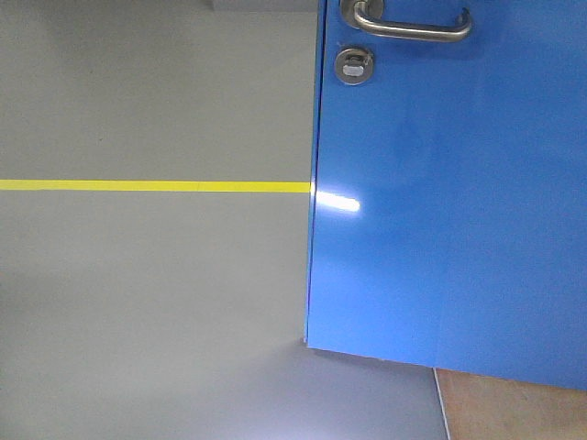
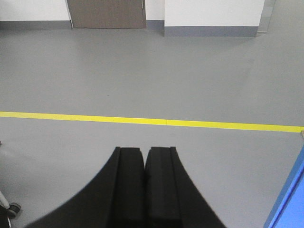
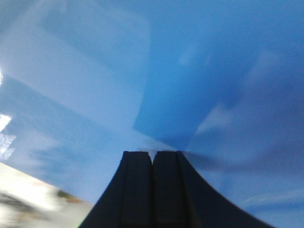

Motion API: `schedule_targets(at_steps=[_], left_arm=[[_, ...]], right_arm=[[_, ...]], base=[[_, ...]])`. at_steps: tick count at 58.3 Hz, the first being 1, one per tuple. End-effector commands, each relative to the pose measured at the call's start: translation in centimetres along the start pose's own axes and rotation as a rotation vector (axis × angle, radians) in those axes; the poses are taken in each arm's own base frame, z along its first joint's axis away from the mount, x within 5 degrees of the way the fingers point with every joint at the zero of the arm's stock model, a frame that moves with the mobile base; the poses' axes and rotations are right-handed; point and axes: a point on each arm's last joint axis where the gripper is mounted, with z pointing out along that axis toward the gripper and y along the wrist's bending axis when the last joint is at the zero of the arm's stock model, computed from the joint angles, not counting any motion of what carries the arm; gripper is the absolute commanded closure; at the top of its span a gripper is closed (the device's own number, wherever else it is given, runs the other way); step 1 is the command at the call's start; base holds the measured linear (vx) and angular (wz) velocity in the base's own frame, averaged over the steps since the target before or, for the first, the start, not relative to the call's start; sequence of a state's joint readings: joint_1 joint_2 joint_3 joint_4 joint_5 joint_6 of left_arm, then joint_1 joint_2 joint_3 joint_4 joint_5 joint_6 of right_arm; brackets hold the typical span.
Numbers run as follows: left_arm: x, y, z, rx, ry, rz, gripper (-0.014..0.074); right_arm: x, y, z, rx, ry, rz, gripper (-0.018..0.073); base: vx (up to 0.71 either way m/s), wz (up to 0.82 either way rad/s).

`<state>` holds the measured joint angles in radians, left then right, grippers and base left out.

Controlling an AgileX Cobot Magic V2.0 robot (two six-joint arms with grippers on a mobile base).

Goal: Move to blue door and open it

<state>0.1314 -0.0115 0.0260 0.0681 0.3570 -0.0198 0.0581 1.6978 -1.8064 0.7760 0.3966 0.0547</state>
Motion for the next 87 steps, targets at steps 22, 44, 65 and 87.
schedule_targets(at_steps=[22, 44, 65, 87], left_arm=[[-1.6, 0.0, -0.5, 0.002, -0.117, -0.01, 0.0524], [-1.6, 0.0, -0.5, 0.002, -0.117, -0.01, 0.0524], [-1.6, 0.0, -0.5, 0.002, -0.117, -0.01, 0.0524], [-1.6, 0.0, -0.4, 0.002, -0.117, -0.01, 0.0524]], right_arm=[[4.2, -1.3, -14.7, 0.143, -0.314, -0.621, 0.0551], [15.2, -10.5, -28.2, 0.336, -0.371, -0.733, 0.0551], [24.5, -16.9, -31.9, 0.333, -0.288, -0.689, 0.0551], [24.6, -17.0, -31.8, 0.328, -0.299, -0.66, 0.0551]], base=[[0.0, 0.0], [0.0, 0.0], [0.0, 0.0], [0.0, 0.0]])
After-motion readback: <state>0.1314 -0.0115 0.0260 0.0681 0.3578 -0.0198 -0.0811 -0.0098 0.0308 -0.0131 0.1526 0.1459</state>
